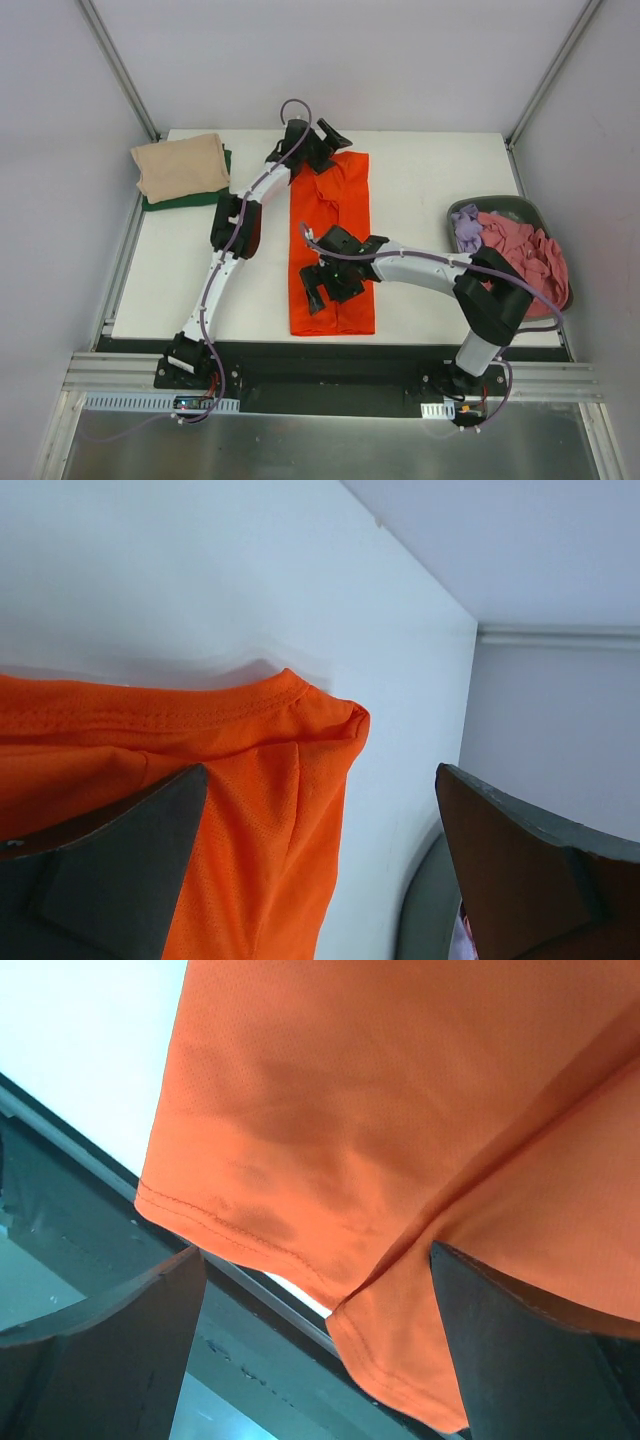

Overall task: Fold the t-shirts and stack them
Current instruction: Rotate the tshirt 90 degrees

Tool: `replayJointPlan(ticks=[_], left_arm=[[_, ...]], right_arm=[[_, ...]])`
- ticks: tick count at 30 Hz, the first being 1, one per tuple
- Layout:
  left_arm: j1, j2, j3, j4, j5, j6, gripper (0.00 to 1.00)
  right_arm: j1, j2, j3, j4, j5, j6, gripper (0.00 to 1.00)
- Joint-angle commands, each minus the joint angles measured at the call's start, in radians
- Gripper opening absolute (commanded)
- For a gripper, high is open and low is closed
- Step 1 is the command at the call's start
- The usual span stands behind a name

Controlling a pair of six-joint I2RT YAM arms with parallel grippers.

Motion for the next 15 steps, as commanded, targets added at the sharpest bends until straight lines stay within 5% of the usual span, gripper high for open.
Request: replayJointPlan(ticks=[1, 10, 15], left_arm=[[0.015, 0.065, 0.03, 0.016, -0.131, -0.037, 0.99], [0.011, -0.143, 0.007, 0.018, -0.057, 0.076, 0.99], [0.004, -0.429, -0.201, -0.014, 0.08, 0.204, 0.99]], right_arm=[[-0.007, -0.102, 0.052, -0.082, 0.147, -0.009, 0.96], [-0.013, -0.313, 0.051, -0.144, 0.397, -0.009, 0.96], [-0.028, -0.531, -0.046, -0.156, 0.547, 0.054, 0.96]])
